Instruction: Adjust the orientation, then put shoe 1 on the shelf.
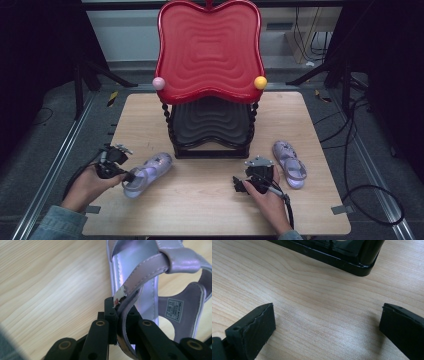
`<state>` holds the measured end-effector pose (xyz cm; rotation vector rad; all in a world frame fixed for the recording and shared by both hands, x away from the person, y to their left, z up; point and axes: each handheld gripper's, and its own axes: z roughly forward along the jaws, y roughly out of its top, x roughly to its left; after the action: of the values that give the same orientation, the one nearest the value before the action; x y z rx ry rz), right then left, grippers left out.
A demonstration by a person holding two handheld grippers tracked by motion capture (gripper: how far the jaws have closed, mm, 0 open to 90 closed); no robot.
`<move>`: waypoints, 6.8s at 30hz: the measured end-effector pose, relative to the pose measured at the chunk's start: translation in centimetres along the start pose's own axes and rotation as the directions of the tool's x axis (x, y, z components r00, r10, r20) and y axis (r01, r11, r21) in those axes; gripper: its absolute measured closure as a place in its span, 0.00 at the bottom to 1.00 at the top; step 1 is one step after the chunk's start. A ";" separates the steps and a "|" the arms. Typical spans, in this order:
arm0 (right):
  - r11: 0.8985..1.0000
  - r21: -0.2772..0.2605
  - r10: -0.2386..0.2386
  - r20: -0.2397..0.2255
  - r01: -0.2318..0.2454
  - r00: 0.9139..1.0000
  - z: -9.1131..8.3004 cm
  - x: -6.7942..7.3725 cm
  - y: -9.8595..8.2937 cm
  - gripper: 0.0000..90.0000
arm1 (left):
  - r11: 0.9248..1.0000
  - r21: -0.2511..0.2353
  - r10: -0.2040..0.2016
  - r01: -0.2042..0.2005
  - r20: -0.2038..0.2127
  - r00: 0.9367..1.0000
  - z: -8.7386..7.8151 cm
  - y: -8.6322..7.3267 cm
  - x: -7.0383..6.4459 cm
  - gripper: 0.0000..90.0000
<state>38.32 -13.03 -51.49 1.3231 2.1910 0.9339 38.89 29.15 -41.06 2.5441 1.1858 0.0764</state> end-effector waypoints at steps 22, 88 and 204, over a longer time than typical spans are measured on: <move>1.000 0.000 -0.004 -0.004 0.004 1.000 0.0 0.0 0.0 0.01 | 0.985 0.068 0.155 -0.158 0.049 0.987 5.7 4.0 -5.4 0.90; 1.000 0.000 -0.004 -0.004 0.004 1.000 0.0 0.0 0.0 0.01 | 0.986 -0.094 0.152 -0.136 0.202 0.967 4.0 3.1 -8.2 0.96; 1.000 0.002 -0.011 -0.017 0.011 1.000 -0.2 -0.2 -0.2 0.01 | 0.678 -0.711 -0.223 0.185 0.040 0.974 4.1 17.7 -9.1 0.92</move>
<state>38.13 -13.29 -51.45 1.3078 2.2103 0.9425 46.73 10.66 -38.44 1.7183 1.1531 0.4588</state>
